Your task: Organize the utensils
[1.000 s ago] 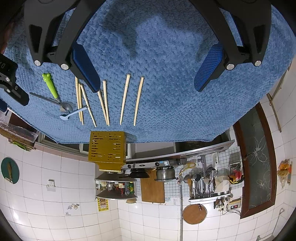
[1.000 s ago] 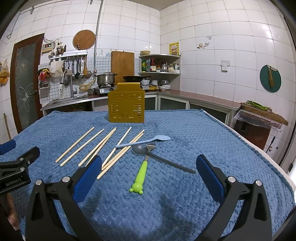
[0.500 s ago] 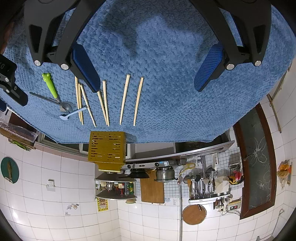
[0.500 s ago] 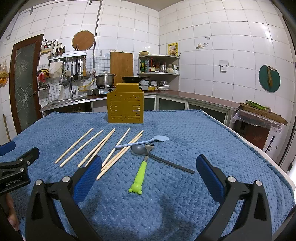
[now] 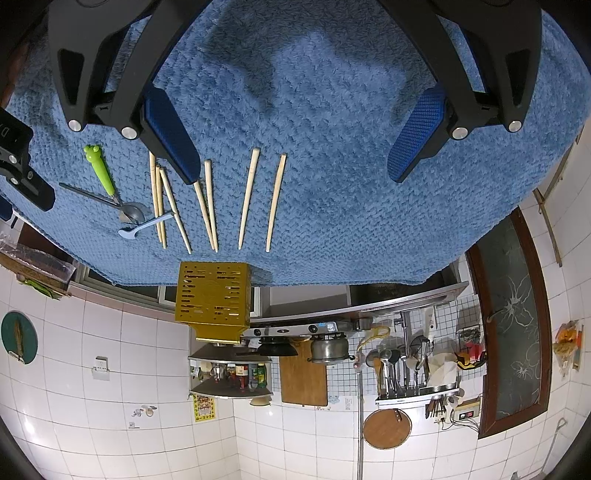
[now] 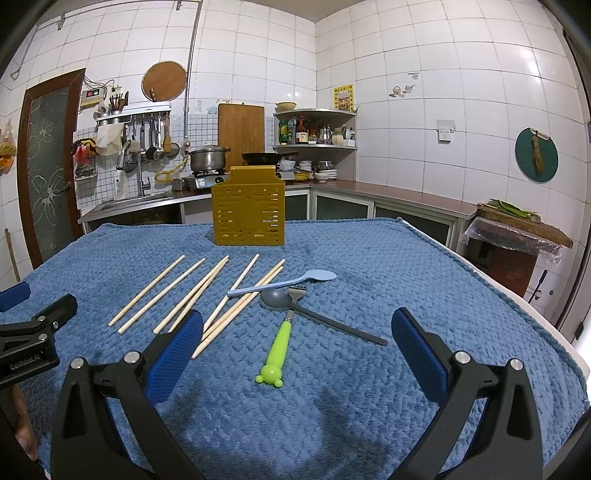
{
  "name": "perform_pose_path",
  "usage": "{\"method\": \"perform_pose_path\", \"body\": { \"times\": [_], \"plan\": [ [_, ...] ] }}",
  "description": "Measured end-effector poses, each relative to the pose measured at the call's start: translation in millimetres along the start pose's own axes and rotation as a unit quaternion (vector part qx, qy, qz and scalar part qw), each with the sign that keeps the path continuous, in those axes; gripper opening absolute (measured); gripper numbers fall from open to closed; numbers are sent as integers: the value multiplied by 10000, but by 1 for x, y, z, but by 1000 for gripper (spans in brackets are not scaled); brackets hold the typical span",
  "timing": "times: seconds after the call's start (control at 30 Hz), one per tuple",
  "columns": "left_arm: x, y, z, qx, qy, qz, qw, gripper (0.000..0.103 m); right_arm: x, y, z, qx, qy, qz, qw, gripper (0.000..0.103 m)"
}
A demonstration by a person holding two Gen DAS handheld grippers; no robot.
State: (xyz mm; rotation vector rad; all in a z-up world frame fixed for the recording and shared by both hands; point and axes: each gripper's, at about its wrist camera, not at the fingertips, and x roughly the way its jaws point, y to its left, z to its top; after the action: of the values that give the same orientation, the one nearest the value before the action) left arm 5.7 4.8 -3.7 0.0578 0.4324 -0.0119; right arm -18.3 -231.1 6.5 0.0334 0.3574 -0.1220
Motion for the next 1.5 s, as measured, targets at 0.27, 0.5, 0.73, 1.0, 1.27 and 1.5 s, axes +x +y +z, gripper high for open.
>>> {"method": "perform_pose_path", "body": {
  "times": [0.27,0.5,0.73,1.0,1.27,1.5],
  "plan": [
    [0,0,0,-5,0,-1,10000,98,1,0,0,-5,7,-1,10000,99],
    [0,0,0,-9,4,0,10000,98,-2,-2,0,-8,0,-21,10000,99],
    [1,1,0,-11,11,0,10000,98,-2,-1,-1,3,1,-45,10000,99],
    [1,1,0,-19,10,-4,10000,98,-6,-1,0,-5,-62,-106,9999,99],
    [7,4,-7,-110,86,-128,9998,98,-11,4,3,-150,-36,-95,9998,99],
    [6,5,-1,-18,369,-230,9991,98,3,5,-9,-79,512,122,9986,99]
  ]
}}
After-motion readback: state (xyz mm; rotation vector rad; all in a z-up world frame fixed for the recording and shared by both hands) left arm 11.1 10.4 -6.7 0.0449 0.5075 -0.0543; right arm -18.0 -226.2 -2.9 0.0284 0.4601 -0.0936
